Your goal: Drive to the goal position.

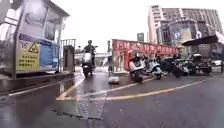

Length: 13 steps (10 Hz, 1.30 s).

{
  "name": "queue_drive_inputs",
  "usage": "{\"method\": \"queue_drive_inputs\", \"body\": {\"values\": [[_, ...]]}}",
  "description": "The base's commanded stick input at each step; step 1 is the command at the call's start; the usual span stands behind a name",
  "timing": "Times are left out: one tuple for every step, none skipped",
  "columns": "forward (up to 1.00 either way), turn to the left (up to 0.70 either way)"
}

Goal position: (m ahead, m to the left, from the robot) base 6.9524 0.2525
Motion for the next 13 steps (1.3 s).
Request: {"method": "queue_drive_inputs", "body": {"values": [[0.69, 0.01], [0.69, 0.01], [0.69, 0.01], [0.69, 0.01], [0.69, 0.01], [0.69, 0.01], [0.69, 0.01], [0.69, 0.01], [0.69, 0.01], [0.69, 0.01], [0.69, 0.01], [0.69, 0.01], [0.69, 0.01]]}}
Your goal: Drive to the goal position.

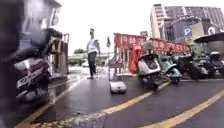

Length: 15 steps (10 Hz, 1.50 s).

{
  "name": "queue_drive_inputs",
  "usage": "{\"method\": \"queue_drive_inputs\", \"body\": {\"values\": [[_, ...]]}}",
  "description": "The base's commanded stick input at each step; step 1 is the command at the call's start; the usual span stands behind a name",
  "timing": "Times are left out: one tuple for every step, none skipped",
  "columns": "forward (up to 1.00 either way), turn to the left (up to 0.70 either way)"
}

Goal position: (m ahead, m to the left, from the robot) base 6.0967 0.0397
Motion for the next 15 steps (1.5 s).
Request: {"method": "queue_drive_inputs", "body": {"values": [[0.69, 0.01], [0.69, 0.01], [0.69, 0.01], [0.69, 0.01], [0.45, 0.03], [0.45, 0.03], [0.45, 0.03], [0.45, 0.09], [0.39, 0.23], [0.24, 0.6], [0.03, 0.08], [0.03, 0.01], [0.03, 0.01], [0.03, 0.01], [0.03, 0.01]]}}
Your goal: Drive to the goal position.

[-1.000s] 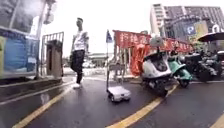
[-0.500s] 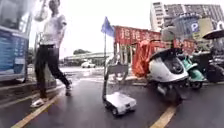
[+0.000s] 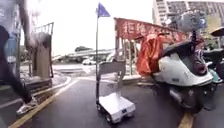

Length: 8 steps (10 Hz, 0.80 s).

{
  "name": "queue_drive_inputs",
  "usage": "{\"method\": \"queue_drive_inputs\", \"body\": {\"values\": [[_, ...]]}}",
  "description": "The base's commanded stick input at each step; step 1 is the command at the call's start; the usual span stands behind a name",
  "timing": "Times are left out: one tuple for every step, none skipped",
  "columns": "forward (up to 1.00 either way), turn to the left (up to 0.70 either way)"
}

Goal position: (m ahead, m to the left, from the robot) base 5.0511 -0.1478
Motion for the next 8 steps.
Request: {"method": "queue_drive_inputs", "body": {"values": [[0.03, 0.01], [0.04, 0.02], [0.21, 0.12], [0.38, 0.23], [0.45, 0.27], [0.45, 0.27], [0.45, 0.27], [0.45, 0.27]]}}
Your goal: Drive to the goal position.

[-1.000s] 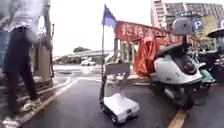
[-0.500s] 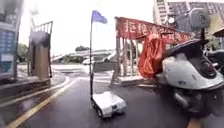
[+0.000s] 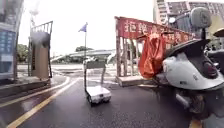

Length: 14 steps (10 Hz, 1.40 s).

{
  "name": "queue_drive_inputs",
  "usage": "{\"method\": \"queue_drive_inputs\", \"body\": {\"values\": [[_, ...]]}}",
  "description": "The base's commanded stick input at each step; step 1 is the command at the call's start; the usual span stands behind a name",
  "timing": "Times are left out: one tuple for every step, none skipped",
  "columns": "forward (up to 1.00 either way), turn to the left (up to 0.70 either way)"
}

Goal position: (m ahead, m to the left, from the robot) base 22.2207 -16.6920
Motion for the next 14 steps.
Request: {"method": "queue_drive_inputs", "body": {"values": [[0.44, 0.24], [0.67, 0.08], [0.68, 0.06], [0.68, 0.03], [0.69, 0.01], [0.69, 0.01], [0.69, 0.01], [0.69, 0.01], [0.69, 0.01], [0.69, 0.01], [0.69, 0.01], [0.69, 0.01], [0.69, 0.01], [0.69, 0.01]]}}
